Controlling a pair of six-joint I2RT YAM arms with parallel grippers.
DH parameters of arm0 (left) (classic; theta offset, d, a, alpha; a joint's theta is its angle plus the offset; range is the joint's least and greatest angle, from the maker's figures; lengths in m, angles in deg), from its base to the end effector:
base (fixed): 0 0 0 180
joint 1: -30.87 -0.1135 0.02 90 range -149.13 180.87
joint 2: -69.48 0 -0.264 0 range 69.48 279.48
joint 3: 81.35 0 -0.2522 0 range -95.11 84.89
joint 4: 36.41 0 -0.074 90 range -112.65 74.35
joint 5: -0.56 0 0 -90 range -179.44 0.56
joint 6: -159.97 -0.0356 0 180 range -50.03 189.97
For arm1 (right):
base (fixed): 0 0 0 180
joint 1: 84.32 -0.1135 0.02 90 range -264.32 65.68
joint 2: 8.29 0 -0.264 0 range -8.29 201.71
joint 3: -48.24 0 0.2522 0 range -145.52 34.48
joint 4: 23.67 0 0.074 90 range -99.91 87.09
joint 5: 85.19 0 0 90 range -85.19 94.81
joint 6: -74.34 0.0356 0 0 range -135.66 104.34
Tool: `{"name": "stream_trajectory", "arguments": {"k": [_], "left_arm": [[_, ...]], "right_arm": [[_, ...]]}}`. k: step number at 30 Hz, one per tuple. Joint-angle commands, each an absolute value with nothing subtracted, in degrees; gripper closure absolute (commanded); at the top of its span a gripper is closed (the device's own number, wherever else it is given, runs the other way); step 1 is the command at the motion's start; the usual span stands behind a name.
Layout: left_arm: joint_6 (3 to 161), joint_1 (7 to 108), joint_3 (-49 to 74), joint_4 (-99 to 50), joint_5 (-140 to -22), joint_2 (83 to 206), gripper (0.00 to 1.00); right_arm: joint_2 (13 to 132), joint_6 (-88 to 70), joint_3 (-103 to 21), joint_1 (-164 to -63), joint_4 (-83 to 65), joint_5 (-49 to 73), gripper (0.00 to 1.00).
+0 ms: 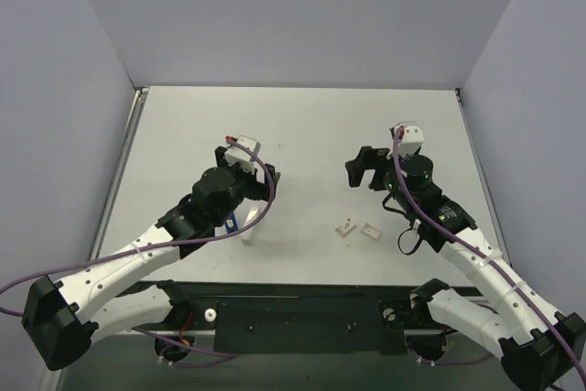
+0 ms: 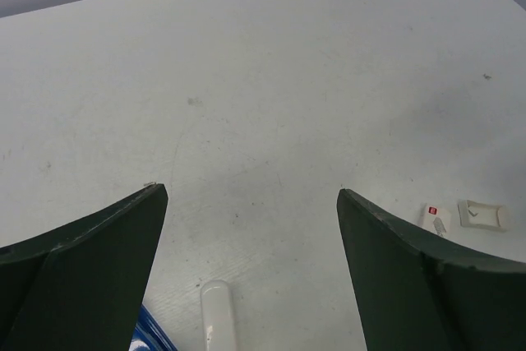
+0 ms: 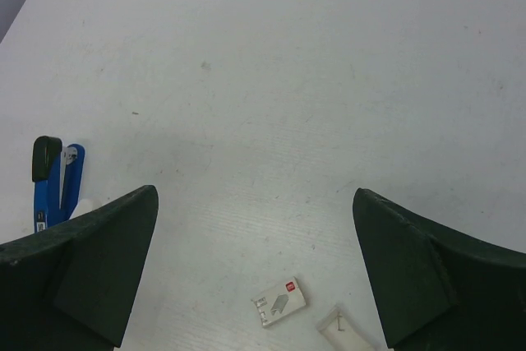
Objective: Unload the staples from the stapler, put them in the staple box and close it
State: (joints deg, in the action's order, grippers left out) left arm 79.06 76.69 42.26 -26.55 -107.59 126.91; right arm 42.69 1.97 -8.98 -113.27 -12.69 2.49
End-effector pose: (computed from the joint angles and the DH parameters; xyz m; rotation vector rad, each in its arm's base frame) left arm 0.1724 -0.1615 0.3110 0.3333 1.7386 -0.4195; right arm 0.1877 0.1022 0.3370 -0.1350 1.6809 0.5823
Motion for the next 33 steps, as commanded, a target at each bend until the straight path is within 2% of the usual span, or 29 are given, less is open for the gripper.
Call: {"name": "stream_trajectory", "arguments": {"k": [1, 4, 11, 14, 24, 28, 33], "left_arm": [[80.8, 77.4, 38.8, -23.5, -108.6, 127.2, 0.04], [79.6, 77.4, 38.0, -22.7, -106.0, 128.1, 0.04], [83.6, 77.3, 35.3, -14.5, -108.4, 128.1, 0.04], [89.0, 77.4, 32.8, -8.5, -113.5, 128.7, 0.05], [98.0, 76.8, 30.3, 6.2, -127.2, 128.4, 0.05], [100.7, 73.3, 30.0, 9.2, -128.2, 129.9, 0.06], [102.6, 64.8, 34.0, 5.8, -121.7, 129.9, 0.12]], "right_arm": [[42.0, 4.3, -9.8, -113.6, -14.5, -1.1, 0.0], [42.8, 3.7, -11.6, -113.5, -11.6, 1.5, 0.0], [43.8, 2.9, -12.9, -113.7, -10.1, 4.3, 0.0], [46.0, 2.8, -14.6, -114.5, -6.0, 4.3, 0.02], [49.6, 3.9, -13.1, -119.3, -6.3, 4.1, 0.05], [50.9, 4.7, -13.5, -121.6, -6.2, 4.1, 0.05], [53.3, 4.3, -14.3, -125.2, -5.8, 4.3, 0.08]]}}
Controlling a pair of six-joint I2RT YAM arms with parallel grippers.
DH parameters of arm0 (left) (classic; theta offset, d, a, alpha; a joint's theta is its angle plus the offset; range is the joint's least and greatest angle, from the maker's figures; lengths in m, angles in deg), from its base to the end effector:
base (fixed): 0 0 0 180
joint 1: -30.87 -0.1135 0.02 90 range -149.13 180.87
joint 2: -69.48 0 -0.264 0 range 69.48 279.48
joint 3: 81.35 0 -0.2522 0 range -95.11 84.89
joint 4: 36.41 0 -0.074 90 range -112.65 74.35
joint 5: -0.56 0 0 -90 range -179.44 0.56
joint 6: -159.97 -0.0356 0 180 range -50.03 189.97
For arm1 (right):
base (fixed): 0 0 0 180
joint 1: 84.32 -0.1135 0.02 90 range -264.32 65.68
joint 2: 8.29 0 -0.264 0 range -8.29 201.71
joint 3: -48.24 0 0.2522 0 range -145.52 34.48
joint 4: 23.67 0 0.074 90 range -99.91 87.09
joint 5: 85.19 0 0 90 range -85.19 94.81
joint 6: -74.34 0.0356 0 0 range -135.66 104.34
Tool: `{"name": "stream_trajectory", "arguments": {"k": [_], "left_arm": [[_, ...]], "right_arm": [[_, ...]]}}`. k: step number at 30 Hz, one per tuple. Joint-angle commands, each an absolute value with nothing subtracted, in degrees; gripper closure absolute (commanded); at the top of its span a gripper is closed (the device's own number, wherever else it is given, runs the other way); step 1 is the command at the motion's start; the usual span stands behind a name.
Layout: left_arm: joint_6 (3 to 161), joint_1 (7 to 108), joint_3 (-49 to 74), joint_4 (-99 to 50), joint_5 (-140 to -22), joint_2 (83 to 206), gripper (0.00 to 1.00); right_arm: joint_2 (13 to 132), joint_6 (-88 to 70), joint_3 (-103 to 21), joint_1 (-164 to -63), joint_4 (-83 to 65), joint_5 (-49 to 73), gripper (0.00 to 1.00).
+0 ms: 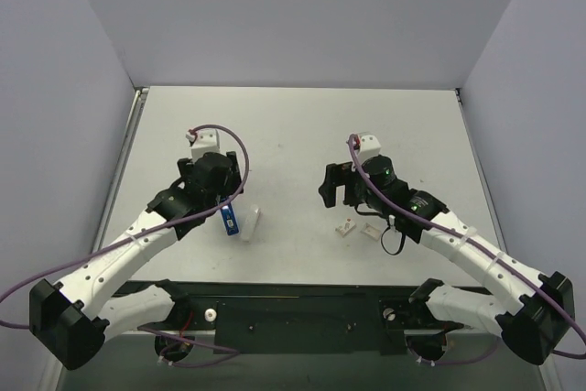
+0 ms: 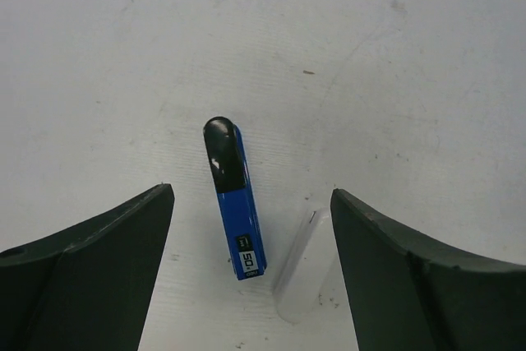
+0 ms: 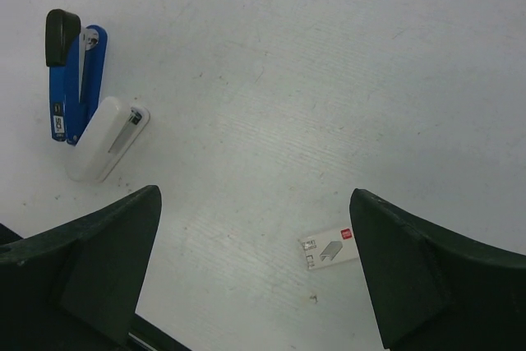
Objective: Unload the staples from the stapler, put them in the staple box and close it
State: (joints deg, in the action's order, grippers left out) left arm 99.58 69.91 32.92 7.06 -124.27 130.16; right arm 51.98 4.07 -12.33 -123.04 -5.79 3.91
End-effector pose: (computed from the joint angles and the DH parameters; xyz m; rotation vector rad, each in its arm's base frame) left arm 0.1859 -0.1246 0.3017 -0.1434 2.1013 -0.0280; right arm 0.1921 0.1533 0.3110 -0.3083 1.9109 0.6786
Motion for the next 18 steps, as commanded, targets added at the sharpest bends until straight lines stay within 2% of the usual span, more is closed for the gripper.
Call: {"name": "stream_trajectory", "arguments": {"k": [1, 10, 15, 18], "left_arm": [[102.6, 64.1, 34.3, 5.4, -120.7, 130.4, 0.16], [104.3, 59.7, 35.9, 1.7, -119.3, 140.0, 0.34], [105.4, 58.7, 36.5, 0.7, -119.5, 145.4, 0.34], [105.7, 58.4, 37.0, 0.1, -119.7, 146.9, 0.3]], "right_arm": [[53.5, 4.2, -14.5, -126.0, -5.5, 4.2, 0.08], [55.1, 4.1, -14.5, -128.8, -5.0, 3.9, 0.09], [55.4, 3.3, -14.6, -129.5, -4.1, 3.7, 0.09], [55.7, 3.1, -14.7, -129.8, -4.2, 3.7, 0.09]]}}
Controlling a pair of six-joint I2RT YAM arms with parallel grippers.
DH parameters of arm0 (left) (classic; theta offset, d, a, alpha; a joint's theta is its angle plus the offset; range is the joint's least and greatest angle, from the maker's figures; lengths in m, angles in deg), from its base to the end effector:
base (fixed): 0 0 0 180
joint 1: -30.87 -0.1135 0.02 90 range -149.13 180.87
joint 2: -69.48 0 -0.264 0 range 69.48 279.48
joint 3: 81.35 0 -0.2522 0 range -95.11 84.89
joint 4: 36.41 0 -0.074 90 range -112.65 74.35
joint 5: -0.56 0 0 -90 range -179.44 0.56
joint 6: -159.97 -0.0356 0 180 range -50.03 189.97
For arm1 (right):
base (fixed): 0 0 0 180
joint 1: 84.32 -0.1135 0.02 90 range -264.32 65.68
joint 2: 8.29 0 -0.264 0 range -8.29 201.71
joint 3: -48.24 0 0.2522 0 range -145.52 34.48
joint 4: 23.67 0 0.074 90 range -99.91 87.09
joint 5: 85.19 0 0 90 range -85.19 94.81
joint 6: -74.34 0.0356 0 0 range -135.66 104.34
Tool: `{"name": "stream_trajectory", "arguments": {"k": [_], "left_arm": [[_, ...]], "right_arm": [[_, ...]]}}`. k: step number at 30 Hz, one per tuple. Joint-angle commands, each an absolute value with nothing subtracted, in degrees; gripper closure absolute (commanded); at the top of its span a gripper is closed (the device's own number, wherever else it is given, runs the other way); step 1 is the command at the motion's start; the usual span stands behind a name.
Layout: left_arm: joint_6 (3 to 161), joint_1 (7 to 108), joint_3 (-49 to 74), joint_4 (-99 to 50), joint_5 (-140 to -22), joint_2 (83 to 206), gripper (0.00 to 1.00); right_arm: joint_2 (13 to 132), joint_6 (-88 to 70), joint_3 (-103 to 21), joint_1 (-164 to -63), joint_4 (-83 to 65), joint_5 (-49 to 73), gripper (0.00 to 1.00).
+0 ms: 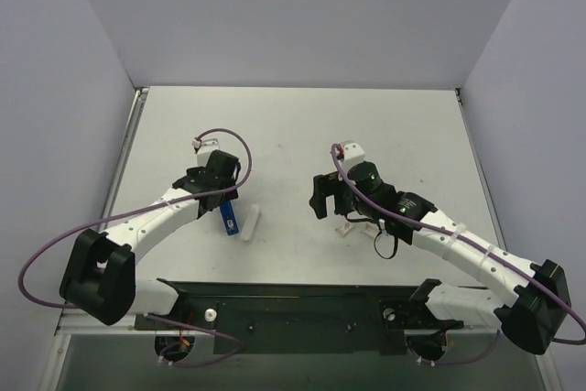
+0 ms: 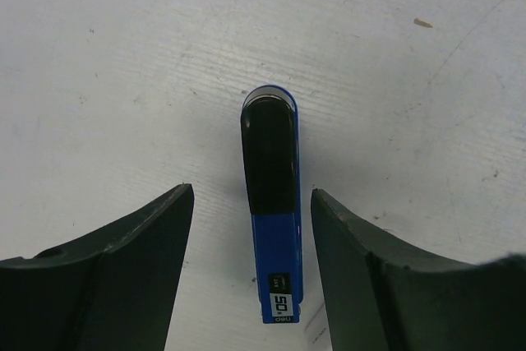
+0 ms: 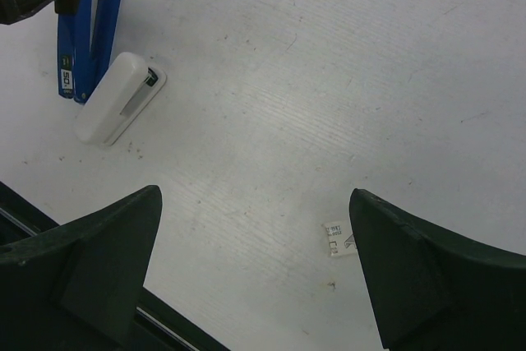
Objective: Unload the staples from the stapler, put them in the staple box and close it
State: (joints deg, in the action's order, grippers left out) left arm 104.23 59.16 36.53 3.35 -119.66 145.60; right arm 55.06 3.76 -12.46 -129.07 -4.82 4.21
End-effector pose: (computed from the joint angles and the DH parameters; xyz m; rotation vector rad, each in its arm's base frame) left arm 0.2404 -0.1090 0.2243 -0.3279 2.3233 0.1423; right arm 0.1817 0.1796 0.2976 -0.4353 1.9699 0.7207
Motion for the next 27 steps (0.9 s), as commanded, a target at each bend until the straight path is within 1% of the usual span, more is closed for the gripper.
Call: {"name": "stream_trajectory", "arguments": {"k": [1, 8, 20, 27], "left_arm": [[105.8, 58.2, 37.2, 0.0, -119.7, 147.5, 0.3], [105.2, 57.0, 36.9, -1.6, -119.8, 149.5, 0.28], [105.0, 55.6, 34.4, -3.9, -116.7, 153.8, 0.28], [105.4, 55.1, 33.6, -5.0, -116.3, 155.6, 0.32]], "right_arm": [[56.2, 3.1, -14.6, -129.8, -4.2, 3.7, 0.09], [58.2, 3.1, -15.4, -131.0, -4.1, 3.9, 0.09], [59.5, 2.5, -17.0, -132.4, -3.1, 3.6, 0.09], [60.4, 1.9, -17.6, -133.3, -2.9, 3.6, 0.1]]}}
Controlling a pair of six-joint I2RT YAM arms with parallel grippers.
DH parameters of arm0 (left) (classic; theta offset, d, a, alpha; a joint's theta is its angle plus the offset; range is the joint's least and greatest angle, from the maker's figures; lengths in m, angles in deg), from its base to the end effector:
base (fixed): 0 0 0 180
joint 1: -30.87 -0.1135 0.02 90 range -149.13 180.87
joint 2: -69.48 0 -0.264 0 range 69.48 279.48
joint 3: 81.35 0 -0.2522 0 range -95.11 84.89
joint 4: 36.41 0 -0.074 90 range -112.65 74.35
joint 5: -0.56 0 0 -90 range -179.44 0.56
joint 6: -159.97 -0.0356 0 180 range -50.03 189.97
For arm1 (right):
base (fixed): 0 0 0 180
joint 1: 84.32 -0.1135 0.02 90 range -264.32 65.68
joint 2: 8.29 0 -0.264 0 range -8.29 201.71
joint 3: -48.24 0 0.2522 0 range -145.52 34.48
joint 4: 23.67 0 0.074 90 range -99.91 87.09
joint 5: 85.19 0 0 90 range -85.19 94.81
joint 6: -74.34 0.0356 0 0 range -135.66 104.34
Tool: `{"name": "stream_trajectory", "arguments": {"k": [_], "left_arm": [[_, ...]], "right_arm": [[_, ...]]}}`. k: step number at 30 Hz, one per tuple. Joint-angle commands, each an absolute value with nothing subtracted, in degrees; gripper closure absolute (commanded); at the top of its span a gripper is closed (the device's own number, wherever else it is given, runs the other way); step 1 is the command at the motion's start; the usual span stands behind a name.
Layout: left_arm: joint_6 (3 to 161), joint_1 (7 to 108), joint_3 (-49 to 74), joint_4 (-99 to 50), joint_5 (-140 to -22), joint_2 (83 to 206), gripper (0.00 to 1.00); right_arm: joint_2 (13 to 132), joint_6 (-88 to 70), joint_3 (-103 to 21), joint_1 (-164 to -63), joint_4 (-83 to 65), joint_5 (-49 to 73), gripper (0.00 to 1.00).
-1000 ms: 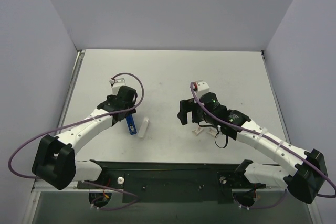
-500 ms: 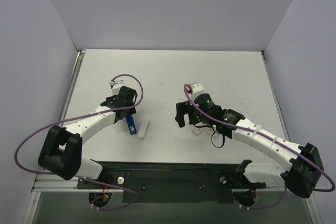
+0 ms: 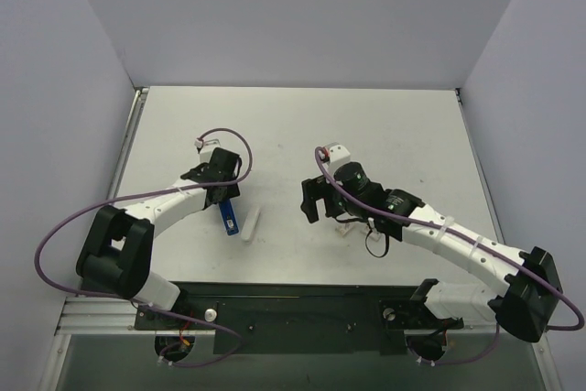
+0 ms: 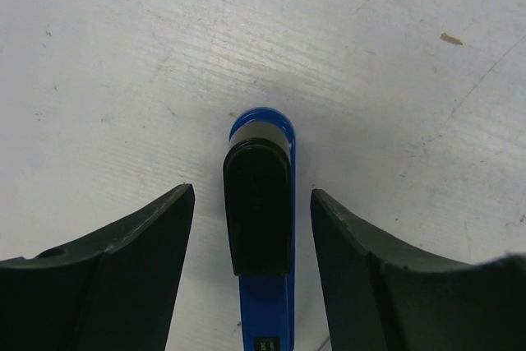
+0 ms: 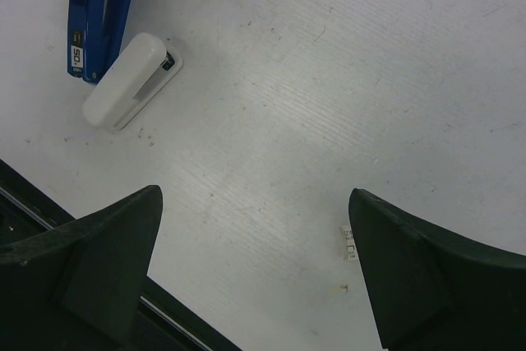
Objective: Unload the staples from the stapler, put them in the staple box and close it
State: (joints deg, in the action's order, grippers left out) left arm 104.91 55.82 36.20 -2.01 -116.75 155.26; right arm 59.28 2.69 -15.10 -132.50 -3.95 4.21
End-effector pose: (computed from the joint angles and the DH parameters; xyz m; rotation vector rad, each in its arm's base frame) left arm 0.2685 -0.1069 0.1876 -0.3803 2.3972 0.1600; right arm 0.1809 0.2017 0.2944 -0.5248 1.9977 0.7274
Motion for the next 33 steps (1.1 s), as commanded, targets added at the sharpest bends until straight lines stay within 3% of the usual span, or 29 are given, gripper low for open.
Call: {"name": "stream_trajectory", "arguments": {"k": [1, 19, 25, 29, 33], "left_arm": [[105.3, 55.1, 33.6, -5.3, -116.3, 155.6, 0.33], [105.5, 53.9, 32.2, -6.2, -116.3, 157.2, 0.5], [104.9, 53.5, 32.3, -6.6, -115.8, 158.0, 0.65], [104.3, 53.4, 33.1, -7.5, -115.4, 156.9, 1.0], [102.5, 53.4, 33.9, -8.3, -114.5, 154.2, 1.0]], "right_arm": [[60.5, 1.8, -17.7, -133.4, -2.9, 3.5, 0.1], [62.4, 1.0, -19.3, -136.3, -2.3, 2.4, 0.13], [62.5, 0.9, -19.5, -137.0, -2.1, 2.1, 0.14], [62.5, 0.8, -19.8, -137.2, -1.7, 1.6, 0.15], [61.7, 0.8, -19.8, -137.6, -1.3, 0.9, 0.16]]}}
